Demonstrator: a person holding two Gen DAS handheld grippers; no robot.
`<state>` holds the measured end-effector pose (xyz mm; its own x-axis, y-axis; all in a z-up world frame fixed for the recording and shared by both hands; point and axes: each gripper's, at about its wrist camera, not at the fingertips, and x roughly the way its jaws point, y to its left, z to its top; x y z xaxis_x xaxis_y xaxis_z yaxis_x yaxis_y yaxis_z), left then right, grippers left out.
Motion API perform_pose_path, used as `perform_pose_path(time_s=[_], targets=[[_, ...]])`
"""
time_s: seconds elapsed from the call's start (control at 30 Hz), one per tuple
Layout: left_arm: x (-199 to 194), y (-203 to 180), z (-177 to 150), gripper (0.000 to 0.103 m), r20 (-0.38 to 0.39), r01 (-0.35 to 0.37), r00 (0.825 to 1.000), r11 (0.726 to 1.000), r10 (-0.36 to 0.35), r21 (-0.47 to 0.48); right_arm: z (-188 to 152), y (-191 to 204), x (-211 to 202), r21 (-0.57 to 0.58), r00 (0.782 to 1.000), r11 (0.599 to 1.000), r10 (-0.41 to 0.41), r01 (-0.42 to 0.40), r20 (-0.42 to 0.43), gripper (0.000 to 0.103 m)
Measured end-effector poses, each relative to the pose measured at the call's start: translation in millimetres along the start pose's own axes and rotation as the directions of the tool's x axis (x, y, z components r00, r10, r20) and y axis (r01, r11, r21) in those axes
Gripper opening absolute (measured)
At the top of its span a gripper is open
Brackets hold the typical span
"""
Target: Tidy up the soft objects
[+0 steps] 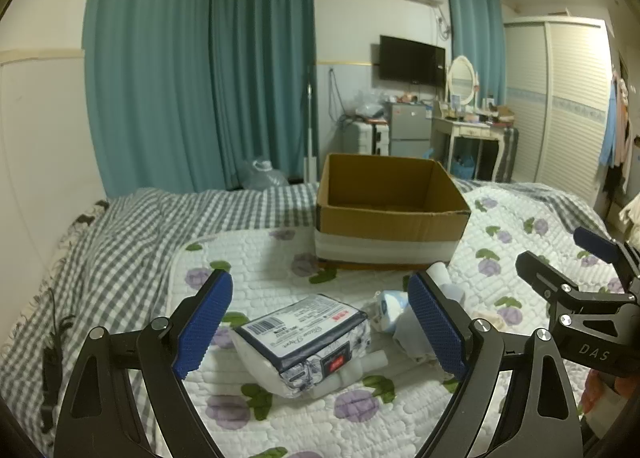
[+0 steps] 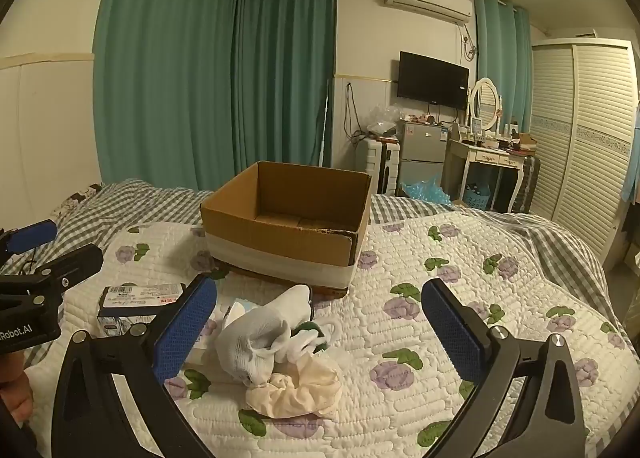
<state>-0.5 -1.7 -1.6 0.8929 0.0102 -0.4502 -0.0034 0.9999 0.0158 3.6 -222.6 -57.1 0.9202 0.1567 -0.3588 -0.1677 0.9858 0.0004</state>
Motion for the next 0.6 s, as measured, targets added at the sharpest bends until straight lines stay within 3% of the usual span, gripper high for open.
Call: perform_pose_path(time_s=[0.6], targets=[[0.5, 3.1, 0.4, 0.091, 0.0, 0.0, 1.0, 1.0, 0.0, -0.003, -1.7, 0.0, 3.0, -0.001, 1.0, 1.0, -0.001, 0.001, -0.004, 0.103]])
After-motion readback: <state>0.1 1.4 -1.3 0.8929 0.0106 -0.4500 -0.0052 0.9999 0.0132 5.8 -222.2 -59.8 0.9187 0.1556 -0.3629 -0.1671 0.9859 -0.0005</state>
